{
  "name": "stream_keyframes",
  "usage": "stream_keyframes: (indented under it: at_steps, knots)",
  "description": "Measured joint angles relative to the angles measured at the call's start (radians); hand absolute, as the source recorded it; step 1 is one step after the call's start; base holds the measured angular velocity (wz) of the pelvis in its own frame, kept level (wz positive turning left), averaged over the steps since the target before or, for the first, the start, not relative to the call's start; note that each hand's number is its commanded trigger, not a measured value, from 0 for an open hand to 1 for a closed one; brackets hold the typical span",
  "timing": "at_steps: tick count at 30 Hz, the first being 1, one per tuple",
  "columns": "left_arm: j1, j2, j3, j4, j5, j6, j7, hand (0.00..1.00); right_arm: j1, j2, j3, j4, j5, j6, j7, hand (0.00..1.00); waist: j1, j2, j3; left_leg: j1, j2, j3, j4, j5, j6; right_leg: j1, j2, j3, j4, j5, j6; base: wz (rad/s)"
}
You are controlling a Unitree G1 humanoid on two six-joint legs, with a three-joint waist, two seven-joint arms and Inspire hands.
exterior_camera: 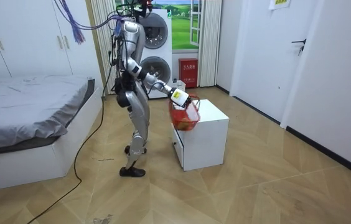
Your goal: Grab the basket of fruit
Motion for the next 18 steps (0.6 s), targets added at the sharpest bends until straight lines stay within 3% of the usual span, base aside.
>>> stream_keyframes:
  at_steps: [1, 3, 4, 5, 8, 12, 18]
  knots:
    - [0.003, 0.0, 0.007, 0.002, 0.001, 0.001, 0.0, 0.0, -0.002, 0.016, 0.015, -0.019, 0.01, -0.002, -0.013, 1.0, -0.002, -0.005, 0.0023, -0.013, 0.015, 0.003, 0.022, 0.023, -0.036, 0.051, 0.021, 0.005, -0.052, 0.015, -0.014, 0.1]
    - [0.003, -0.003, 0.007, -0.004, 0.0, 0.005, -0.001, 0.0, -0.002, 0.02, 0.016, -0.057, 0.037, -0.013, -0.022, 1.0, -0.026, -0.01, 0.0037, -0.032, -0.001, 0.008, -0.101, 0.041, -0.035, 0.125, 0.035, 0.03, -0.122, 0.025, -0.015, 0.45]
    - [0.006, -0.005, 0.004, -0.02, -0.001, 0.01, -0.002, 0.0, -0.005, 0.016, 0.005, -0.079, 0.052, -0.018, -0.021, 1.0, -0.024, -0.013, 0.0036, -0.055, -0.015, 0.018, -0.203, 0.141, -0.009, 0.17, 0.039, 0.023, -0.162, 0.024, -0.013, 0.26]
    - [0.016, -0.003, 0.006, -0.016, -0.001, 0.014, -0.002, 0.0, -0.005, 0.024, 0.007, -0.101, 0.052, -0.021, -0.016, 1.0, 0.0, -0.036, -0.0044, -0.034, -0.014, 0.045, -0.23, 0.213, 0.011, 0.205, 0.033, 0.022, -0.189, 0.021, -0.005, 0.24]
    - [0.045, -0.013, 0.005, -0.022, 0.006, 0.053, -0.002, 0.0, 0.008, 0.025, 0.003, -0.208, 0.051, -0.025, -0.012, 1.0, 0.02, -0.049, -0.0064, 0.072, -0.022, 0.058, -0.286, 0.217, 0.018, 0.324, 0.03, -0.025, -0.325, 0.068, 0.021, 0.0]
    - [0.075, -0.013, 0.018, -0.03, 0.012, 0.089, 0.0, 0.0, 0.034, 0.024, 0.004, -0.347, 0.044, -0.044, -0.007, 1.0, 0.029, -0.052, -0.0064, 0.179, -0.042, 0.021, -0.354, 0.217, 0.017, 0.466, 0.031, -0.092, -0.446, 0.1, 0.015, 0.07]
    - [0.097, -0.024, 0.061, -0.057, 0.049, 0.107, -0.005, 0.0, 0.035, 0.023, 0.004, -0.369, 0.043, -0.036, 0.031, 1.0, 0.036, -0.053, -0.0087, 0.232, -0.035, 0.016, -0.379, 0.226, 0.003, 0.518, 0.042, -0.114, -0.464, 0.103, 0.01, 0.03]
